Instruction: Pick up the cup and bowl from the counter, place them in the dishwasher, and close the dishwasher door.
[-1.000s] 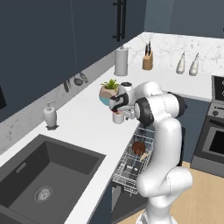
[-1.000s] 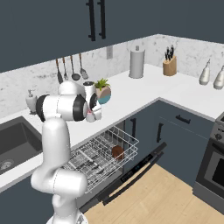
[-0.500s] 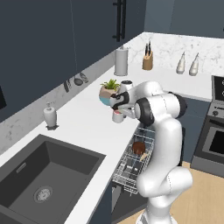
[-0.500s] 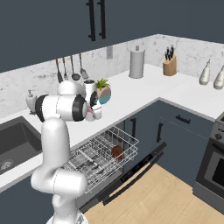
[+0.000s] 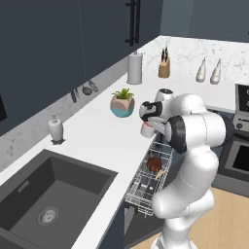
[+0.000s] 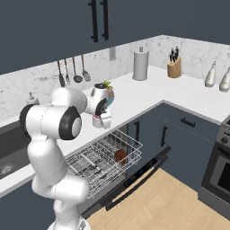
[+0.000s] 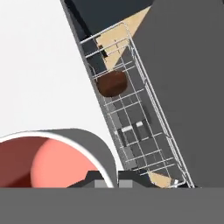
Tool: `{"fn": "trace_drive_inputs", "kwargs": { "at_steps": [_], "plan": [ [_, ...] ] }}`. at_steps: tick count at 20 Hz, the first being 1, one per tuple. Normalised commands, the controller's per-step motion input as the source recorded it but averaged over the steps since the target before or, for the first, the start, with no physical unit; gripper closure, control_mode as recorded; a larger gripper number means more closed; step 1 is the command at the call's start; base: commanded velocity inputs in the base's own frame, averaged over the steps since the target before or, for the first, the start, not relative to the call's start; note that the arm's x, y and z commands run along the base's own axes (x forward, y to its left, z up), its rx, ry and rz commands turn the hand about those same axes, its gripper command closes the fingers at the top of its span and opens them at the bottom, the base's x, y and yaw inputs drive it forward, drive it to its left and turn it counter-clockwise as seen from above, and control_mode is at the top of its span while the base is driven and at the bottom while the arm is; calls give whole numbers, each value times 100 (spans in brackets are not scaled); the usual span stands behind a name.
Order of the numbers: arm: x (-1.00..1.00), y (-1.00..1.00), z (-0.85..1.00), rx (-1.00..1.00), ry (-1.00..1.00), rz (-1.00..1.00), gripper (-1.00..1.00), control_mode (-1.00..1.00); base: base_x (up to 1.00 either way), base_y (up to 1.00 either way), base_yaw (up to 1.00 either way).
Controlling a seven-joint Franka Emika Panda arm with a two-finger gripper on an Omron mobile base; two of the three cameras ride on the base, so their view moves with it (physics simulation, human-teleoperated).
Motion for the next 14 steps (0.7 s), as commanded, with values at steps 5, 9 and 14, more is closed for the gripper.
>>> {"fn": "trace_drive_inputs", "kwargs": {
  "at_steps": [5, 9, 14],
  "plan": [
    [-100, -90, 1, 20, -6, -16, 100, -100, 0, 0, 0],
    [-84, -62, -9, 19, 0, -15, 100, -100, 0, 0, 0],
    [-26, -29, -35, 19, 0, -7, 100, -100, 0, 0, 0]
  ]
}}
